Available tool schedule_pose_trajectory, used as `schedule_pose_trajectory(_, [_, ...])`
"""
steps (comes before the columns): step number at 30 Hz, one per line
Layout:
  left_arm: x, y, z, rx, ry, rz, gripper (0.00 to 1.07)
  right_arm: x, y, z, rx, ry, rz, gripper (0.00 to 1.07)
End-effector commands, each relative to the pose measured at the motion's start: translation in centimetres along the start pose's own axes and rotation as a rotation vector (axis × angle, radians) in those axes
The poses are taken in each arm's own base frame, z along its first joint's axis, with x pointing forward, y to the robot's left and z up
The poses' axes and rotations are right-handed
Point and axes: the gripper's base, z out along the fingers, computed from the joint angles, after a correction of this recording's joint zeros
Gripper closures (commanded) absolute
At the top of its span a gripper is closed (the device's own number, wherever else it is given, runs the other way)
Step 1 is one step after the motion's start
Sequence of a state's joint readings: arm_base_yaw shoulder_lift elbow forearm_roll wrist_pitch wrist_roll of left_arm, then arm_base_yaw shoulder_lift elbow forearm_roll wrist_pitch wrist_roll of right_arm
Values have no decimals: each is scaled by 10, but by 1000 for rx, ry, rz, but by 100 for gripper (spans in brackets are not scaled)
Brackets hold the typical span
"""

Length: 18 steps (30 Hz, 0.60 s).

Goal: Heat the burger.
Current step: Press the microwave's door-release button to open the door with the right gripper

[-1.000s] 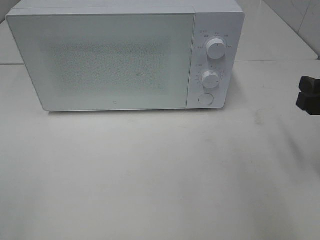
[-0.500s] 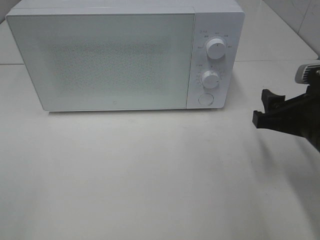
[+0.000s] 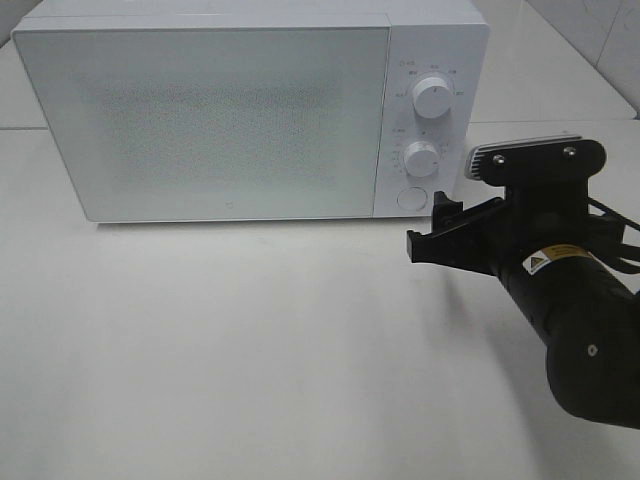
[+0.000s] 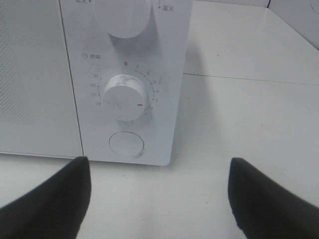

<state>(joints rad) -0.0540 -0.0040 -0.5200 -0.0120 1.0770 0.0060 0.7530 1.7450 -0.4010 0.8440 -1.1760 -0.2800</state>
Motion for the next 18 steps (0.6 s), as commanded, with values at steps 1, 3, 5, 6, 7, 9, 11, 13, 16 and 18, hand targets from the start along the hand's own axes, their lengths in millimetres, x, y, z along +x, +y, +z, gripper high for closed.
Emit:
schedule_pose_trajectory(1, [1,0,-2,1,-20,-1,6,-2,6,4,-7,-4,-7,32])
schedule_pose_trajectory(3, [1,0,-2,1,-20,-1,6,-2,10,8,-12,4,-4,32])
schedule_pose_trajectory(5, [1,0,-2,1,-20,-1,6,-2,10,8,-14,3,0,32])
schedule_pose_trajectory(6, [1,0,-2,1,-20,-1,6,-2,10,8,-14,3,26,32])
schedule_pose_trajectory(7, [1,0,-2,1,-20,-1,6,-2,10,8,-14,3,26,32])
schedule_pose_trajectory(9, [1,0,-2,1,-20,-1,6,-2,10,8,-14,4,48,32])
schedule_pose_trajectory(11, [1,0,-2,1,-20,-1,6,-2,10,8,-14,3,136,32])
schedule_pose_trajectory(13, [1,0,-2,1,-20,-1,6,-2,10,8,-14,4,218,32])
schedule_pose_trajectory(16, [1,0,-2,1,-20,-1,6,-2,10,8,-14,5,369,32])
schedule_pose_trajectory(18, [1,0,-2,1,-20,-1,6,-2,10,8,-13,6,506,32])
